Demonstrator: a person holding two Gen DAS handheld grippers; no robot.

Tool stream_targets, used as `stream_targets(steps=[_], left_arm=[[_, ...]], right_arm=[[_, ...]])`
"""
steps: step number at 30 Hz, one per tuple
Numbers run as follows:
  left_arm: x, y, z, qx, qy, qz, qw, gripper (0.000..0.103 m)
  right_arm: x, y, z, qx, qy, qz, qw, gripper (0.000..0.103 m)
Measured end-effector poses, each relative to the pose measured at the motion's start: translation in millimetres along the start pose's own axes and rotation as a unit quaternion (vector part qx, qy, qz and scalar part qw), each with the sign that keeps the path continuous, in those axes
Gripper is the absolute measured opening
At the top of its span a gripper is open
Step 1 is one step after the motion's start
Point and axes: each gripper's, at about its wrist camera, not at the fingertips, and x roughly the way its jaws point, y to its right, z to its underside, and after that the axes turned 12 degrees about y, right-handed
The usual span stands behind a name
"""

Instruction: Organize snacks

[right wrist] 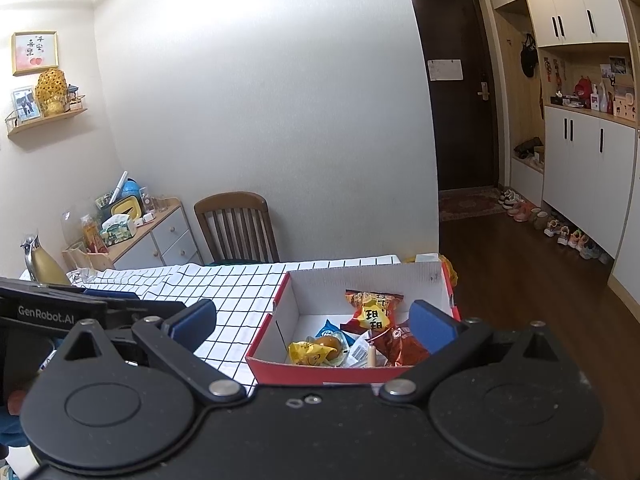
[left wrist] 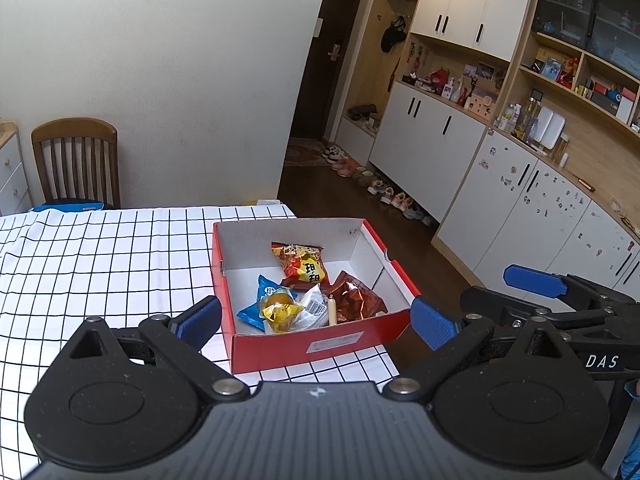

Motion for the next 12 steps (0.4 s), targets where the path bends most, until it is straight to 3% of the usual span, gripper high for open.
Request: stream_targets(steps=[12], left_arm=[[1.0,-3.0,2.2,-0.009,-0.008,0.005,0.9999,0.101]], right_arm=[[2.9,-0.4,1.0,0.006,-0.004,0.002,1.000,0.103]])
